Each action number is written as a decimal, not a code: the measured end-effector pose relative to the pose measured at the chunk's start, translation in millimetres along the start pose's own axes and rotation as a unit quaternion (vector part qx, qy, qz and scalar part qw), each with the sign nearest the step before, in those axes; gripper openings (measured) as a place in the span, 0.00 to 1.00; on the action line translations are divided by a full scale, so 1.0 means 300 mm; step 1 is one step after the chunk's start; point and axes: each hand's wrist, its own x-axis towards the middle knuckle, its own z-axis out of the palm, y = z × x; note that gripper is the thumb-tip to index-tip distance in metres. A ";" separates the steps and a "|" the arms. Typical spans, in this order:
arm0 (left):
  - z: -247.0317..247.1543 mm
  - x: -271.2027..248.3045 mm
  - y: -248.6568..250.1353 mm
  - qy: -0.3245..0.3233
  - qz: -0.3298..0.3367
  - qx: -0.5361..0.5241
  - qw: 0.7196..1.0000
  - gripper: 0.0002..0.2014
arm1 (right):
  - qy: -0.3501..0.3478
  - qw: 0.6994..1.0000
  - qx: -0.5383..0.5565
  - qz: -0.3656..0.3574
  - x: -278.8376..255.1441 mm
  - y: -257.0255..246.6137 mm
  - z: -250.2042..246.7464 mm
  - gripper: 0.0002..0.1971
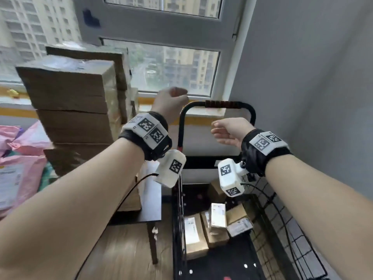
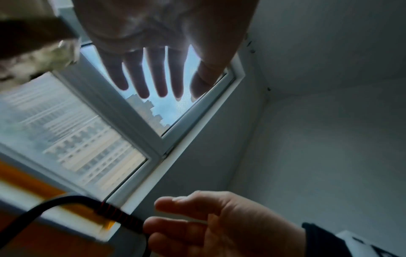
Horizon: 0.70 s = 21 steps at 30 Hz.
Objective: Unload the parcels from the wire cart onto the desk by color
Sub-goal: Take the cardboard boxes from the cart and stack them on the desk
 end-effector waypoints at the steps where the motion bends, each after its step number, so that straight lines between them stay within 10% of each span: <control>1: 0.052 0.014 -0.038 -0.003 -0.019 -0.001 1.000 0.15 | -0.005 1.000 -0.005 0.009 0.031 0.035 -0.031 0.09; 12: 0.672 0.151 -0.591 -0.033 -0.261 0.031 0.964 0.13 | -0.069 0.978 -0.046 0.191 0.491 0.557 -0.334 0.07; 21: 0.886 0.049 -1.155 -0.022 -0.443 0.050 0.895 0.12 | -0.172 0.933 -0.065 0.310 0.770 1.049 -0.241 0.15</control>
